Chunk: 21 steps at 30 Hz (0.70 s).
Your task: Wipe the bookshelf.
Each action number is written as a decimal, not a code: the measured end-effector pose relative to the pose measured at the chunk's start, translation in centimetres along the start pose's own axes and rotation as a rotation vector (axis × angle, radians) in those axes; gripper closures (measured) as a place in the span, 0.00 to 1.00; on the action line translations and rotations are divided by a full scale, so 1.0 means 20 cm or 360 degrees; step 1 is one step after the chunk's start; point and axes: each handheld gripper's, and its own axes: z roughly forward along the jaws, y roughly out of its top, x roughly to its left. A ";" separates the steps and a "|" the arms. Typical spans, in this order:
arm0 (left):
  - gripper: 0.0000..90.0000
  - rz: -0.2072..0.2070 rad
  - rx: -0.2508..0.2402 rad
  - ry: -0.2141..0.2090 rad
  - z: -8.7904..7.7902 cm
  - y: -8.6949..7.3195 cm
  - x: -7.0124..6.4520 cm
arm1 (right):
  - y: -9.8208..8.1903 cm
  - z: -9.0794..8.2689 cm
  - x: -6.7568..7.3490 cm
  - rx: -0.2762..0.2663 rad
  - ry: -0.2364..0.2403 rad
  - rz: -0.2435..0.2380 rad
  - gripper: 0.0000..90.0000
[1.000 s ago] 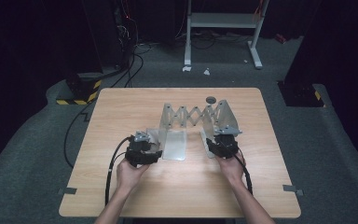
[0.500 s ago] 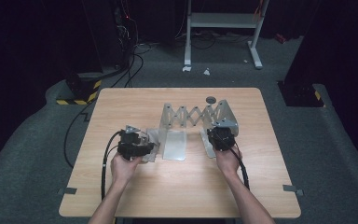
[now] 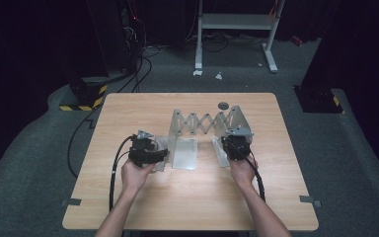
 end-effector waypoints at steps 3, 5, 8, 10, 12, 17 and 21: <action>0.42 0.0019 -0.0005 0.0009 0.00 0.00 -0.02 | 0.00 0.00 0.00 -0.0005 0.0006 0.0003 0.99; 0.42 0.0014 0.0001 -0.0002 0.00 0.00 -0.02 | 0.00 0.00 0.00 -0.0003 0.0013 0.0006 0.99; 0.43 0.0009 -0.0010 -0.0028 -0.01 -0.01 -0.04 | 0.01 0.00 -0.01 0.0006 0.0051 0.0013 0.99; 0.43 0.0009 -0.0011 -0.0038 -0.01 -0.01 -0.04 | 0.02 0.00 -0.02 0.0017 0.0069 -0.0003 0.99; 0.43 0.0025 -0.0007 -0.0060 0.00 -0.02 -0.07 | 0.02 0.00 -0.02 0.0025 0.0077 -0.0010 0.99; 0.43 0.0066 0.0007 -0.0082 0.00 -0.02 -0.12 | 0.02 0.00 -0.01 0.0027 0.0102 -0.0017 0.99; 0.42 0.0082 0.0031 -0.0089 0.00 -0.03 -0.14 | 0.02 -0.01 -0.01 0.0035 0.0150 -0.0028 0.99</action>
